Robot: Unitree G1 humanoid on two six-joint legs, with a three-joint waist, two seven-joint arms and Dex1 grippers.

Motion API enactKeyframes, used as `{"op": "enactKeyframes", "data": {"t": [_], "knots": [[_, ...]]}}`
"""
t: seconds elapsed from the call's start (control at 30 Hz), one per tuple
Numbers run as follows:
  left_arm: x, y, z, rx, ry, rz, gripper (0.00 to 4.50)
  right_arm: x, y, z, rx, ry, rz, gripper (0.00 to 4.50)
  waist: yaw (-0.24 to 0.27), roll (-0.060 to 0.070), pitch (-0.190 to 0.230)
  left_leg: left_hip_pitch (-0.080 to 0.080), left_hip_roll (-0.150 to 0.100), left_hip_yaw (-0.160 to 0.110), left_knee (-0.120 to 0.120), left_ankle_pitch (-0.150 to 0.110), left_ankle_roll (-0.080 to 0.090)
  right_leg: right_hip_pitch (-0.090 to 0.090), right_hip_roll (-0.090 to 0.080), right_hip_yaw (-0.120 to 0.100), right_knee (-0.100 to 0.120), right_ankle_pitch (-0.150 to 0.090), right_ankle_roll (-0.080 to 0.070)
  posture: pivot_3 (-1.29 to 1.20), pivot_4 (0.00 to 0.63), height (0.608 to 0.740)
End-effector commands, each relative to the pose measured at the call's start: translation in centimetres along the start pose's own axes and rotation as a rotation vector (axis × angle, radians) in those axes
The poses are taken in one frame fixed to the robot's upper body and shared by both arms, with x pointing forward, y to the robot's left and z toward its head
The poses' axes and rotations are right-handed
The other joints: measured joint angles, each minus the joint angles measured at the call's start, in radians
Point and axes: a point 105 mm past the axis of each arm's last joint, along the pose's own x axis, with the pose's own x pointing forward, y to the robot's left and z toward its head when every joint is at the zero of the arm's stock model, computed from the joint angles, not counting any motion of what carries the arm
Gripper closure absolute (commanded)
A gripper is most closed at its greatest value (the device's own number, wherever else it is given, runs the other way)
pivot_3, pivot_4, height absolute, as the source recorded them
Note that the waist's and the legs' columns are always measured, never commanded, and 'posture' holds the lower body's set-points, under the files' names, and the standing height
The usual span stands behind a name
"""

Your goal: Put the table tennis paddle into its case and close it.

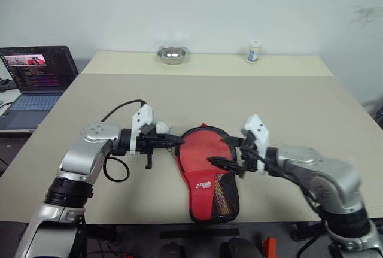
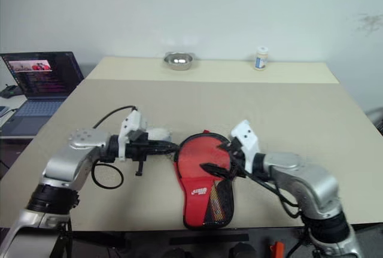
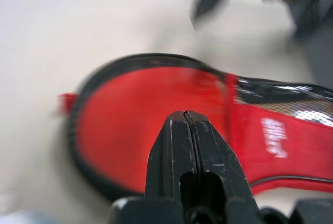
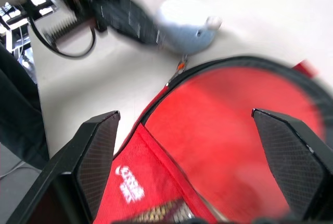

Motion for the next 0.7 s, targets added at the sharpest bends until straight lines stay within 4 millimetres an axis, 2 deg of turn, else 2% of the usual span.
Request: {"op": "enactKeyframes", "data": {"t": [0.03,0.07,0.17,0.27,0.37,0.53,0.7], "knots": [[-1.8,1.2,1.7,0.039,-0.016,0.097,4.50,2.7,0.0,-1.4,-0.051,0.007,-0.026,0.04,-0.001,0.000,0.000,0.000,0.000,0.000,0.000,0.000,0.000,0.000,-0.001,0.000,0.000,0.000,0.000,0.00,0.150,0.740],[-2.1,1.3,1.5,0.027,-0.006,0.113,4.50,3.2,-0.1,-2.1,-0.050,0.017,-0.032,0.04,-0.001,0.000,0.000,-0.001,-0.001,0.000,0.000,0.000,0.000,0.000,-0.001,0.000,0.000,0.000,0.000,0.00,0.150,0.740],[-2.6,1.5,1.1,-0.002,0.026,0.152,3.92,3.8,-0.2,-3.2,-0.042,0.031,-0.043,0.00,0.000,0.000,0.000,0.000,-0.001,0.000,0.000,0.000,0.000,0.000,-0.001,0.000,0.000,0.000,0.000,0.00,0.150,0.740],[-3.2,2.5,1.0,-0.007,0.036,0.232,2.97,4.2,-0.2,-3.6,-0.042,0.031,-0.042,0.00,0.000,0.000,0.000,0.000,-0.001,0.000,0.001,0.000,0.000,0.000,-0.001,0.000,0.001,0.000,0.000,0.00,0.150,0.740],[-4.1,3.7,0.7,-0.008,0.059,0.305,1.80,4.5,-0.1,-3.6,-0.043,0.027,-0.040,0.00,0.000,0.000,0.000,0.000,0.000,0.000,0.001,0.000,0.000,0.000,-0.001,0.000,0.002,0.000,0.000,0.00,0.150,0.740],[-5.7,6.7,-0.6,0.029,0.135,0.452,0.04,5.1,0.1,-3.3,-0.056,0.017,-0.042,0.00,0.000,0.000,0.000,0.002,0.000,0.000,0.001,0.000,0.000,0.000,-0.001,0.000,0.003,0.000,0.000,0.00,0.150,0.740],[-5.6,7.8,-2.9,-0.007,0.241,0.447,0.04,5.2,-0.7,-3.2,-0.074,0.021,-0.102,0.00,0.000,0.000,0.000,0.001,0.000,0.001,0.001,0.000,0.000,0.000,-0.001,0.000,0.002,0.000,0.000,0.00,0.150,0.740]]}}
